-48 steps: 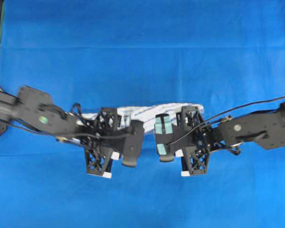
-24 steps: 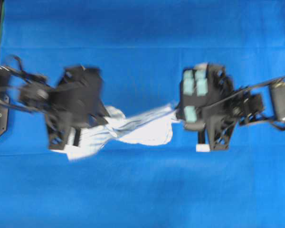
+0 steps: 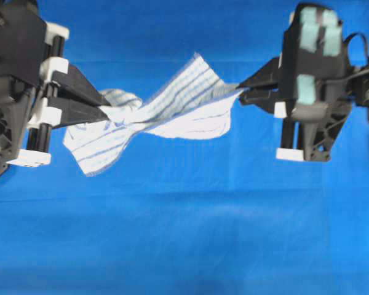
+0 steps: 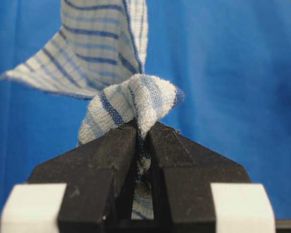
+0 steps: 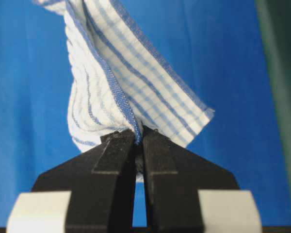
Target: Lift the towel with both arms.
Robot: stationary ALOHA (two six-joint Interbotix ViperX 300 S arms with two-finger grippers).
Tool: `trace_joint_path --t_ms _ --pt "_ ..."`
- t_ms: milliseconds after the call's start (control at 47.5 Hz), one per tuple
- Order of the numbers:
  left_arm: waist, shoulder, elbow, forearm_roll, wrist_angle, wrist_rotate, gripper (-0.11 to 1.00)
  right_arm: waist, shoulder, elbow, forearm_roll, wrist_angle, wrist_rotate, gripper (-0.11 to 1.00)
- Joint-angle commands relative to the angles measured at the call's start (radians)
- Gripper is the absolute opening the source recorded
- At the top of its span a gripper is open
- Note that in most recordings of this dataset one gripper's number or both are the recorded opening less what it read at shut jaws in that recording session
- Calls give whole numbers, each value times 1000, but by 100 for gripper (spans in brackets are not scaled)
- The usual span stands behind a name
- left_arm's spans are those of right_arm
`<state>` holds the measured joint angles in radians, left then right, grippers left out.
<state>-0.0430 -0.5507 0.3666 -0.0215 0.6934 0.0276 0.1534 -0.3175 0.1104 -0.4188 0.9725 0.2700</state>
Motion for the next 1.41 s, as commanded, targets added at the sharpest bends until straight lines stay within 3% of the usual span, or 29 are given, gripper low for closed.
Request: trace_joint_path --t_ms 0,736,778,967,1030,1094,1388 --pt "3 -9 -61 3 5 12 3 -2 -15 -60 -5 15 -9 3" --pt "0 14 -106 3 9 34 4 -2 -12 -98 14 61 -15 4" --pt "-3 14 -106 3 8 37 9 0 -12 -97 14 61 -14 7" --pt "-17 9 -104 2 -2 41 64 -2 -12 -95 8 71 -14 61" --pt "-17 6 -101 2 3 41 80 -2 -14 -95 5 72 -14 70" --pt "-17 5 -100 3 5 41 91 -2 -14 -94 5 72 -14 70" --pt "-26 26 -40 -3 -2 31 93 3 -5 -37 11 66 2 70"
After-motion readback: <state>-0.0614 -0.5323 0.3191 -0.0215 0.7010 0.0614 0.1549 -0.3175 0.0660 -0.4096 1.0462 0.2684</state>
